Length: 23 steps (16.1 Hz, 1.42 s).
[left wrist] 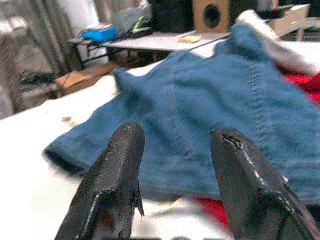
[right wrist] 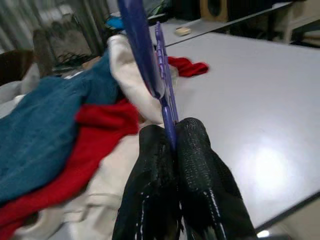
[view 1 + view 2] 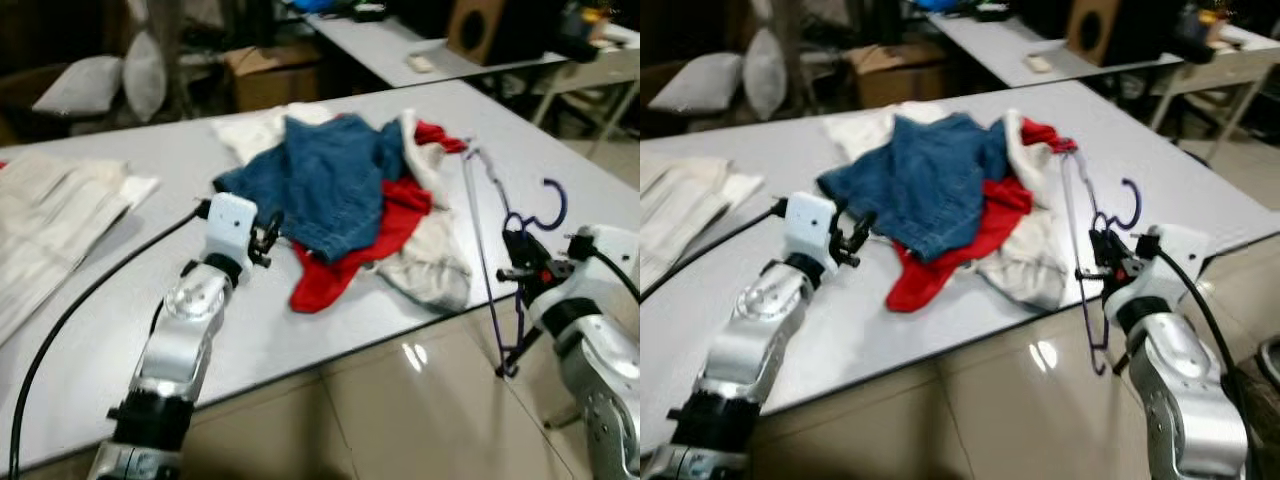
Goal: Hang hanger
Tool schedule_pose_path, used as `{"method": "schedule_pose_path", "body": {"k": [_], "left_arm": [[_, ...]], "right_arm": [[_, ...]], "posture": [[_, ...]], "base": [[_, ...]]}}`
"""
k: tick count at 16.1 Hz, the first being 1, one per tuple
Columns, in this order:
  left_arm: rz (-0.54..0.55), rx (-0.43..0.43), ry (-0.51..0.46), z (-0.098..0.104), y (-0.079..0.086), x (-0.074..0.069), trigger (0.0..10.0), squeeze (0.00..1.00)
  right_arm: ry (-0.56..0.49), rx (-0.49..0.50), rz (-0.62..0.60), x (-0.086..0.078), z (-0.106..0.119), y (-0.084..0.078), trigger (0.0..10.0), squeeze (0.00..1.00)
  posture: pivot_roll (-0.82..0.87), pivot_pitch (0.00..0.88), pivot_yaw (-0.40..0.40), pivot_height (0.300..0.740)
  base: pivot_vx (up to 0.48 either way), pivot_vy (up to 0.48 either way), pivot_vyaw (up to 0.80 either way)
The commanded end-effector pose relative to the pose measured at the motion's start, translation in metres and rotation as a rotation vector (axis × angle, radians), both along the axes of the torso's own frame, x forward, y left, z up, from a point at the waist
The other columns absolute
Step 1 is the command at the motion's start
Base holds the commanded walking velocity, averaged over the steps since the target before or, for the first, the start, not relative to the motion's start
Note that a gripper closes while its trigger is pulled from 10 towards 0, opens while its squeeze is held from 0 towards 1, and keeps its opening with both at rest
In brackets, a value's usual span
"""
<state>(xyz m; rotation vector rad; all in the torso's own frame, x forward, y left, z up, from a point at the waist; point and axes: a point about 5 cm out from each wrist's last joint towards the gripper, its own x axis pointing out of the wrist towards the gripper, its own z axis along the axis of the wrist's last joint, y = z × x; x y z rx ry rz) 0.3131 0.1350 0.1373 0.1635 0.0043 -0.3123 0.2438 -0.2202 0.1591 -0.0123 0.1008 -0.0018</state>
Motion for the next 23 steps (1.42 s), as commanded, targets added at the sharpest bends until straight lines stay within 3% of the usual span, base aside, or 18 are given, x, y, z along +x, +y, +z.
{"method": "schedule_pose_path", "body": {"k": [1, 9, 10, 11, 12, 15, 16, 17, 18, 20, 23], "left_arm": [[-0.02, -0.004, 0.001, -0.002, -0.005, -0.002, 10.0, 0.0], [-0.067, 0.098, 0.016, -0.006, 0.003, -0.002, 10.0, 0.0], [-0.154, 0.15, 0.02, -0.005, 0.008, 0.0, 10.0, 0.0], [-0.251, 0.159, 0.009, -0.004, 0.009, -0.002, 10.0, 0.1], [-0.329, 0.249, 0.038, -0.006, 0.013, 0.0, 10.0, 1.0], [-0.409, 0.441, 0.077, -0.011, 0.019, 0.011, 10.0, 1.0], [-0.465, 0.561, 0.118, -0.016, 0.022, 0.017, 10.0, 0.82], [-0.499, 0.609, 0.15, -0.017, 0.026, 0.021, 10.0, 0.0], [-0.51, 0.613, 0.156, -0.017, 0.028, 0.023, 10.0, 0.0], [-0.56, 0.703, 0.161, -0.014, 0.031, 0.031, 10.0, 0.0], [-0.579, 0.748, 0.153, -0.015, 0.024, 0.039, 10.0, 0.0]], "right_arm": [[-0.016, -0.025, -0.007, -0.002, 0.003, -0.001, 10.0, 0.0], [-0.016, -0.048, -0.003, -0.001, 0.003, -0.001, 10.0, 0.0], [-0.011, -0.054, -0.006, 0.0, 0.001, -0.003, 10.0, 0.0], [-0.006, -0.062, -0.013, 0.0, -0.001, -0.005, 10.0, 0.0], [-0.011, -0.059, -0.012, 0.001, 0.001, -0.005, 10.0, 0.0], [-0.023, -0.068, -0.021, 0.003, 0.004, -0.008, 10.0, 0.0], [-0.024, -0.069, -0.035, 0.003, 0.004, -0.012, 10.0, 0.0], [-0.024, -0.07, -0.04, 0.004, 0.003, -0.014, 10.0, 0.0], [-0.024, -0.071, -0.039, 0.004, 0.004, -0.013, 10.0, 0.0], [-0.023, -0.08, -0.037, 0.003, 0.004, -0.013, 10.0, 0.0], [-0.028, -0.079, -0.04, 0.001, 0.006, -0.012, 10.0, 0.0]], "posture": [[-0.11, 0.0, 0.032, 0.74], [-0.09, 0.0, 0.017, 0.74], [-0.08, 0.0, 0.013, 0.74], [-0.08, 0.0, 0.013, 0.74], [-0.08, 0.0, 0.019, 0.74], [-0.08, 0.0, 0.027, 0.74], [-0.07, 0.0, 0.025, 0.74], [-0.07, 0.0, 0.026, 0.74], [-0.08, 0.0, 0.029, 0.74], [-0.09, 0.0, 0.031, 0.74], [-0.11, 0.0, 0.043, 0.74]], "base": [[0.36, 0.0, 0.0], [0.352, 0.0, 0.0], [0.0, 0.0, 0.0], [0.0, 0.0, 0.0], [0.0, 0.0, 0.0], [0.0, 0.0, 0.0], [0.0, 0.0, 0.0], [0.0, 0.0, 0.0], [0.0, 0.0, 0.0], [0.0, 0.0, 0.0], [0.0, 0.0, 0.0]]}}
